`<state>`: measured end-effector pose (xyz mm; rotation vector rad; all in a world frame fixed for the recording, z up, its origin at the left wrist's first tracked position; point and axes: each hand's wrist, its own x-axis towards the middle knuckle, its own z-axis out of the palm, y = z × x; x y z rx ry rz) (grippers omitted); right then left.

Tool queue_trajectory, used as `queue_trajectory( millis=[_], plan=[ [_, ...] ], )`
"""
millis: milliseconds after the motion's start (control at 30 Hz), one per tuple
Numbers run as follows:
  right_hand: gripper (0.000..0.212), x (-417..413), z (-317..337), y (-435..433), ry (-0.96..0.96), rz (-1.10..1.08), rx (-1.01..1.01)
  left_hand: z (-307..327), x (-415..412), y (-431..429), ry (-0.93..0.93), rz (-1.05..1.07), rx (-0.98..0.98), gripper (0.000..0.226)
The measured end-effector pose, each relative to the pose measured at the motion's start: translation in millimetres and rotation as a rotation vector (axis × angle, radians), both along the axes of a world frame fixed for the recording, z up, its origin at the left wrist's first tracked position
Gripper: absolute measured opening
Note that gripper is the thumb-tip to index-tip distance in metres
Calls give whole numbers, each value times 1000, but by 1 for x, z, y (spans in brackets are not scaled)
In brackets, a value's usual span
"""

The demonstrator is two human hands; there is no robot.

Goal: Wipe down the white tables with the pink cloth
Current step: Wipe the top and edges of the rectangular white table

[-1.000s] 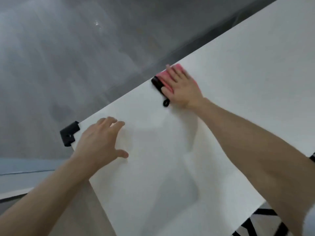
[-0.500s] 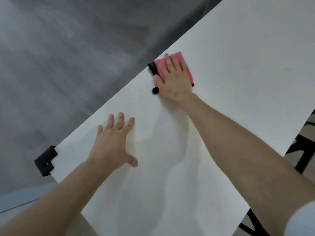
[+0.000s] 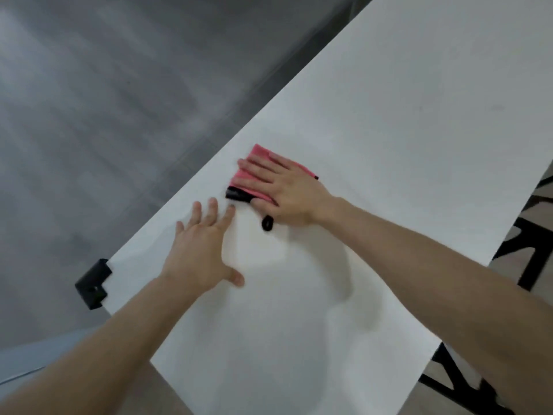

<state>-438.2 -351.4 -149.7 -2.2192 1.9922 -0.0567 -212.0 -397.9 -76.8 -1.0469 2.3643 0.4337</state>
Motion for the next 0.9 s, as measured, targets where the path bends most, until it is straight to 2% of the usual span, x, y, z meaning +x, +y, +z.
queue_trajectory(
  millis=[67, 133, 167, 267, 333, 367, 400, 467, 533, 567, 600, 667, 733, 767, 833, 900],
  plan=[
    [63, -41, 16, 1, 19, -289, 53, -3, 0, -1, 2, 0, -4, 164],
    [64, -29, 20, 0, -14, -517, 59, -4, 1, -3, 14, 0, -6, 164],
    [64, 2, 18, 7, -37, -507, 27, -5, 2, -3, 19, 0, -11, 164],
    [64, 105, -3, 82, -106, -148, -89, -4, 4, -1, 35, -8, -31, 162],
    [63, 101, -6, 131, -103, 58, -76, -4, 4, 0, 52, -4, -37, 162],
    [62, 79, -5, 140, -66, 92, -75, -4, 4, 2, 61, 5, -30, 161],
    [62, 54, -3, 141, -20, 56, -59, -4, 3, 3, 69, 15, -21, 161],
    [63, 23, 4, 129, 28, -235, -39, 0, 2, 6, 85, 48, -14, 158],
    [64, 45, 3, 123, 15, -492, -50, 5, 5, 14, 114, 78, -34, 148],
    [65, 72, -2, 127, -1, -501, -97, 7, 9, 23, 146, 96, -64, 139],
    [65, 104, -8, 142, -44, -406, -125, 9, 15, 33, 187, 104, -109, 128],
    [64, 154, -16, 195, -107, -80, -151, 12, 33, 64, 237, 59, -201, 105],
    [62, 149, -12, 245, -127, 168, -110, 13, 52, 101, 240, 9, -181, 102],
    [62, 131, -9, 262, -109, 187, -92, 15, 59, 119, 228, 3, -123, 107],
    [63, 91, -2, 282, -37, -29, -33, 18, 64, 149, 185, -15, -27, 127],
    [65, 75, 7, 288, -2, -431, -10, 18, 64, 169, 148, -59, -14, 143]
  ],
)
